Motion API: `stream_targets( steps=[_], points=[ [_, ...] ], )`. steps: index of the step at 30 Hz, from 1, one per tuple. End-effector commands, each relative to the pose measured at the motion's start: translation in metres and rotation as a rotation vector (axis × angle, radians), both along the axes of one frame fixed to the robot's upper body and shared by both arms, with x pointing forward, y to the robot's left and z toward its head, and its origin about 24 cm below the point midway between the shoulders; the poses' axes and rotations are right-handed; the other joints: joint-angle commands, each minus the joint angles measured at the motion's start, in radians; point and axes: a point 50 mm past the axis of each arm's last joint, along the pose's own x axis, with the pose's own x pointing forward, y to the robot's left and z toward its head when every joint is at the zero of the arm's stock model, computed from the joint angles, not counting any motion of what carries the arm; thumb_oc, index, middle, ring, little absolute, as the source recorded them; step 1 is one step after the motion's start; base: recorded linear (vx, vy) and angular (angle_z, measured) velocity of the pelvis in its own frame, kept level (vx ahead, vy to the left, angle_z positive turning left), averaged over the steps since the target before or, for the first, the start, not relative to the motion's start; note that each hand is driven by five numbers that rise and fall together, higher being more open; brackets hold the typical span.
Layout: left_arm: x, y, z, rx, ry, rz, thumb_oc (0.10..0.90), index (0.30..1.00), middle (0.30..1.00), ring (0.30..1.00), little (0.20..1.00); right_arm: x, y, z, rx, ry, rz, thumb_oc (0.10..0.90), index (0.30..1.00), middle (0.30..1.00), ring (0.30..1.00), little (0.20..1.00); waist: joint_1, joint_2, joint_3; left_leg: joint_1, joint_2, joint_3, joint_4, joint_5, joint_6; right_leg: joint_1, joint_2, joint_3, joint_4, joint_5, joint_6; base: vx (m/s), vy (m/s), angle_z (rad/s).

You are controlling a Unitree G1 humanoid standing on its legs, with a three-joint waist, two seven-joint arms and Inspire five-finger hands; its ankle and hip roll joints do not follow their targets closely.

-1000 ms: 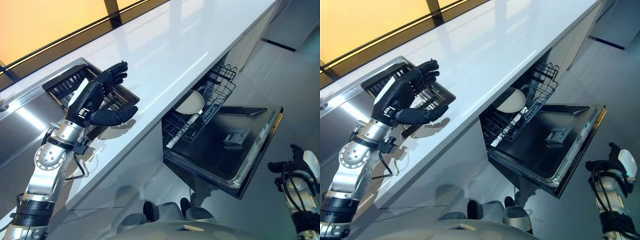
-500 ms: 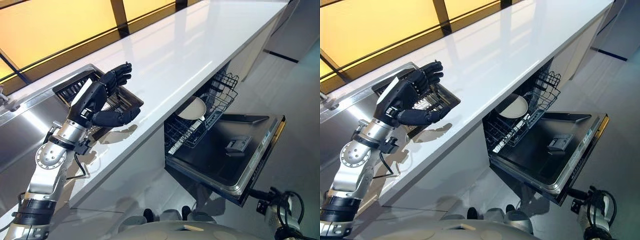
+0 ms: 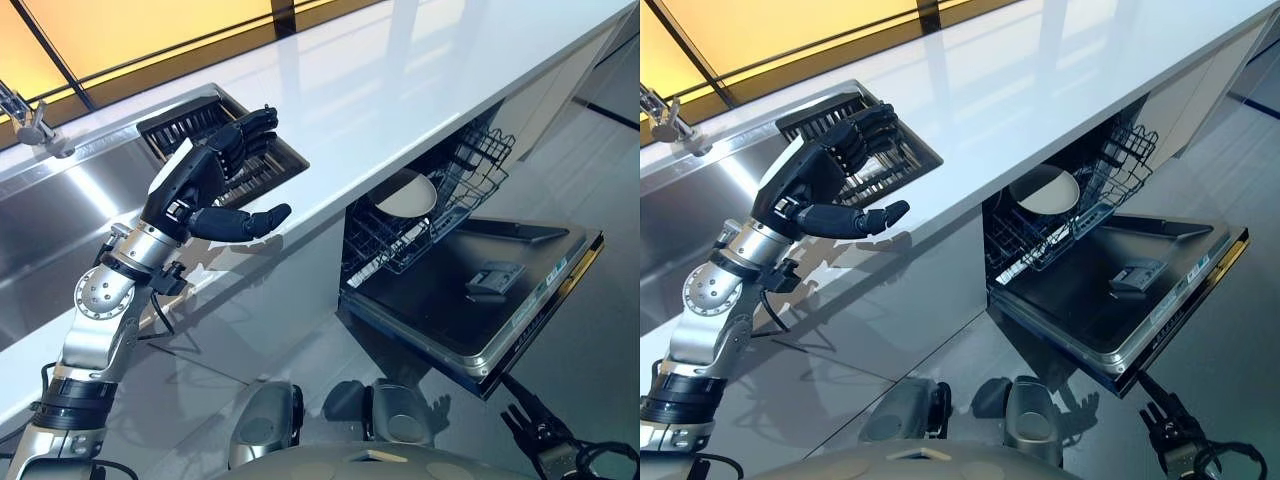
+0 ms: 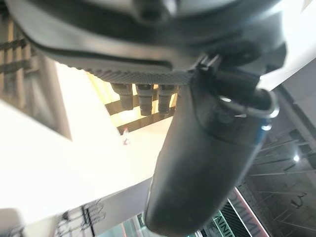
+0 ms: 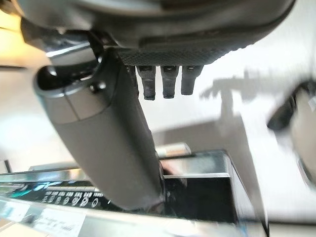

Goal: Pick up plates and place into dishwasher.

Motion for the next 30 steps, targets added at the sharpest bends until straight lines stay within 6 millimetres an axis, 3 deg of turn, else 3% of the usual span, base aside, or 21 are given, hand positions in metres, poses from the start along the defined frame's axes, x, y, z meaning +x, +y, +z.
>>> stream_targets(
  steps=[1, 6, 12, 17, 23, 26, 30],
  points=[
    [-0.003, -0.013, 0.050, -0.053, -0.255, -0.081, 0.800, 0.900, 0.900, 0.900, 0.900, 0.059, 0.042, 0.009, 0.182, -0.308, 0.355, 0.800, 0.900, 0.900, 0.900, 0.900, 0.035, 0.021, -0.023, -0.043, -0.035, 0.006, 0.190, -0.112, 0.079, -0.006, 0.024, -0.031, 0.115, 0.011, -0.039, -0.08, -0.022, -0.06],
    [-0.003, -0.017, 0.048, -0.049, -0.248, -0.112, 0.800, 0.900, 0.900, 0.900, 0.900, 0.113, 0.057, 0.047, 0.199, -0.598, 0.569, 0.800, 0.900, 0.900, 0.900, 0.900, 0.050, 0.013, -0.008, -0.089, -0.043, -0.002, 0.242, -0.106, 0.073, -0.041, 0.031, -0.021, 0.144, 0.018, -0.031, -0.05, -0.027, -0.05],
    [0.003, -0.020, 0.040, -0.035, -0.217, -0.122, 0.800, 0.900, 0.900, 0.900, 0.900, 0.185, 0.085, 0.121, 0.131, -0.949, 0.790, 0.800, 0.900, 0.900, 0.900, 0.900, 0.065, 0.014, -0.001, -0.086, -0.055, -0.010, 0.228, -0.086, 0.061, -0.036, 0.039, -0.004, 0.133, 0.034, -0.016, 0.01, -0.004, -0.14],
    [0.014, -0.019, 0.042, -0.042, -0.204, -0.119, 0.800, 0.900, 0.900, 0.900, 0.900, 0.230, 0.112, 0.178, 0.139, -1.186, 0.849, 0.800, 0.900, 0.900, 0.900, 0.900, 0.074, 0.018, -0.007, -0.067, -0.063, -0.005, 0.206, -0.090, 0.056, -0.021, 0.033, 0.002, 0.126, 0.034, -0.010, 0.04, 0.029, -0.04],
    [0.022, -0.020, 0.042, -0.054, -0.185, -0.109, 0.800, 0.900, 0.900, 0.900, 0.900, 0.251, 0.135, 0.220, 0.167, -1.409, 0.803, 0.800, 0.900, 0.900, 0.900, 0.900, 0.084, 0.019, -0.029, -0.039, -0.075, -0.011, 0.176, -0.090, 0.059, -0.004, 0.025, -0.001, 0.116, 0.031, -0.007, 0.05, 0.038, -0.24],
    [0.025, -0.020, 0.043, -0.071, -0.187, -0.102, 0.800, 0.900, 0.900, 0.900, 0.900, 0.255, 0.140, 0.230, 0.178, -1.462, 0.780, 0.800, 0.900, 0.900, 0.900, 0.900, 0.087, 0.019, -0.042, -0.025, -0.077, -0.013, 0.159, -0.090, 0.061, 0.006, 0.020, -0.007, 0.109, 0.027, -0.007, 0.04, 0.045, 0.06],
    [0.027, -0.021, 0.043, -0.083, -0.189, -0.105, 0.800, 0.900, 0.900, 0.900, 0.900, 0.255, 0.141, 0.226, 0.166, -1.440, 0.803, 0.800, 0.900, 0.900, 0.900, 0.900, 0.087, 0.016, -0.055, -0.008, -0.076, -0.014, 0.143, -0.091, 0.062, 0.020, 0.014, -0.017, 0.097, 0.025, -0.007, 0.02, 0.035, 0.02]
  ],
)
